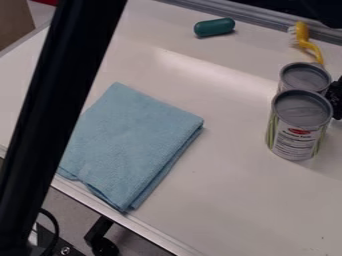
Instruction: Move the smaller can besides the green object
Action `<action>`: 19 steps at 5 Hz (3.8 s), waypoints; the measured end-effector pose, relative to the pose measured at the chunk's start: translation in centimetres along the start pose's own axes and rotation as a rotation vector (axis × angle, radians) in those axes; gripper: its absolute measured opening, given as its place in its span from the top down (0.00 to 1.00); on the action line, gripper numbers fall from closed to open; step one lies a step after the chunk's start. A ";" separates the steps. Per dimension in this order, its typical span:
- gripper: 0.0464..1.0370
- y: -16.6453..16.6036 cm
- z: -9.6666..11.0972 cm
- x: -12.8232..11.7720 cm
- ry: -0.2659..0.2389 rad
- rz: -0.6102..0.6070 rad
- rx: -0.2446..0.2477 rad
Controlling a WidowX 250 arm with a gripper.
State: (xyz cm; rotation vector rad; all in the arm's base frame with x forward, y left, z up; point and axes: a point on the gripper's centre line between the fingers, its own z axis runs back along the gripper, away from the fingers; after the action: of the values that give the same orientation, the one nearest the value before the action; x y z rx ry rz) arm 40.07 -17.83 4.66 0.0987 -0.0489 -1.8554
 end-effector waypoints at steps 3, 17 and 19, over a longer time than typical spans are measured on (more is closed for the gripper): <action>0.04 -0.2 -0.2 -2.5 0.012 -0.002 -0.026; 0.04 -3.2 4.5 -14.2 -0.031 0.341 0.065; 0.04 -7.8 6.1 -17.0 0.037 0.837 0.138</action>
State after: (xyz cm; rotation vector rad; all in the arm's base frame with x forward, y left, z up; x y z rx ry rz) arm 36.78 0.55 10.76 0.1774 -0.1664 -1.0125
